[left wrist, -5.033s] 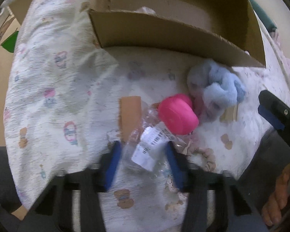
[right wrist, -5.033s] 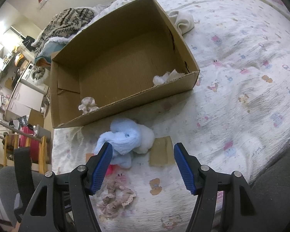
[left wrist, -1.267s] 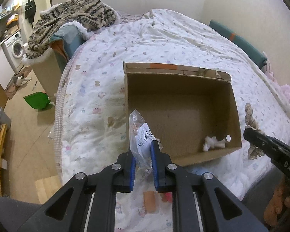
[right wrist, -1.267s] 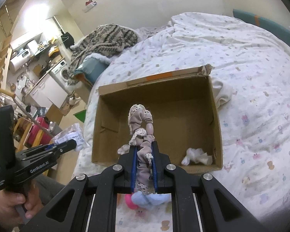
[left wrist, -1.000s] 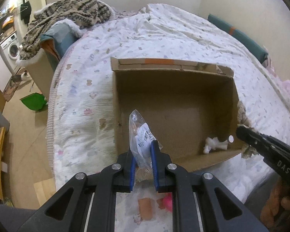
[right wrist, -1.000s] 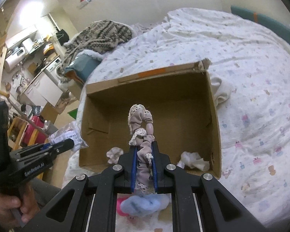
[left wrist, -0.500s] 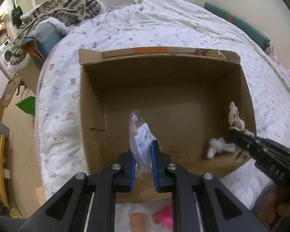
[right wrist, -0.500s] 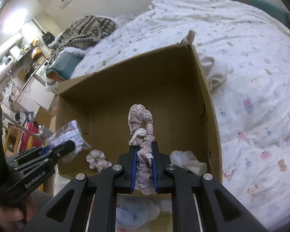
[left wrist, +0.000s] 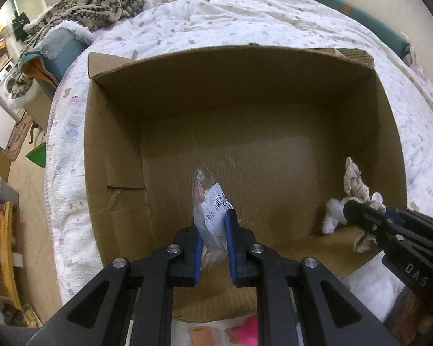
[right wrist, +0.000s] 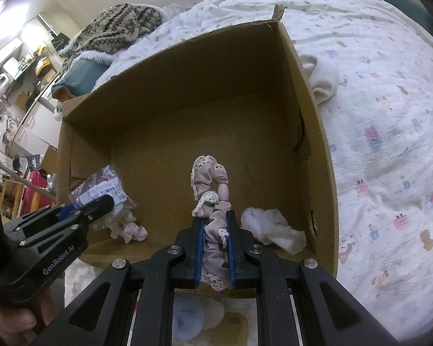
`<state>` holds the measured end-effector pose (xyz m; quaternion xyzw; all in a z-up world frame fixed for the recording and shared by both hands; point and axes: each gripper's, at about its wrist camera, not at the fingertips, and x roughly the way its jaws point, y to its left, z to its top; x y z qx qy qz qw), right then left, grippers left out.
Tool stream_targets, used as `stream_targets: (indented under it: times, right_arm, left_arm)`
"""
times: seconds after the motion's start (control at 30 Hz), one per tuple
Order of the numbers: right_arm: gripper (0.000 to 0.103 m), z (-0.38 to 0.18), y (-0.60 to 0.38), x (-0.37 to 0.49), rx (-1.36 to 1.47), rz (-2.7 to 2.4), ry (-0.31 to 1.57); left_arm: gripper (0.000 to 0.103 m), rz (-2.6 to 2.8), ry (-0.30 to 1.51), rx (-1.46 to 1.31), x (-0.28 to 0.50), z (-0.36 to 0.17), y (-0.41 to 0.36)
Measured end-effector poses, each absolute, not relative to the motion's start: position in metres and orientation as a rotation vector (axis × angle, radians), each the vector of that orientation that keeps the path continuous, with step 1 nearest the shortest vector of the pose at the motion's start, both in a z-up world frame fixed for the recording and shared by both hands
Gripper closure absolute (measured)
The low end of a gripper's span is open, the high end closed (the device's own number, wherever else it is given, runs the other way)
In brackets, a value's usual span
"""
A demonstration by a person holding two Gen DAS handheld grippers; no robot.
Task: Organize soft objects
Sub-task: 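Carry both items into the box and open both tools to release them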
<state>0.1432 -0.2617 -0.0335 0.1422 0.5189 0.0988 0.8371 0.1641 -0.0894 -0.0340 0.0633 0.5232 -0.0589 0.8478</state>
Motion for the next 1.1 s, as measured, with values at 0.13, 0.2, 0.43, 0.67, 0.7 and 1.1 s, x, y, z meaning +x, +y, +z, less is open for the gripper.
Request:
stream_targets:
  times: [0.13, 0.2, 0.43, 0.67, 0.7, 1.1]
  right_arm:
    - [0.088, -0.034, -0.262, 0.144, 0.303, 0.215, 1.105]
    - [0.088, -0.035, -0.261, 0.145, 0.307, 0.22, 1.106]
    - [0.088, -0.036, -0.264, 0.147, 0.327, 0.235, 1.103]
    - [0.088, -0.033, -0.266, 0.144, 0.345, 0.25, 1.086]
    - [0.087, -0.033, -0.267, 0.143, 0.346, 0.252, 1.083]
    - [0.036, -0.024, -0.278, 0.138, 0.384, 0.259, 1.049]
  left_arm:
    - [0.09, -0.118, 1.11, 0.136, 0.165, -0.038, -0.092]
    - [0.09, -0.118, 1.115, 0.129, 0.167, -0.039, -0.092]
    - [0.089, -0.124, 1.12, 0.137, 0.166, -0.039, -0.096]
    - [0.086, -0.129, 1.126, 0.137, 0.165, -0.038, -0.098]
    - [0.086, -0.129, 1.125, 0.138, 0.165, -0.037, -0.098]
    - [0.048, -0.103, 1.104, 0.148, 0.157, -0.024, -0.094]
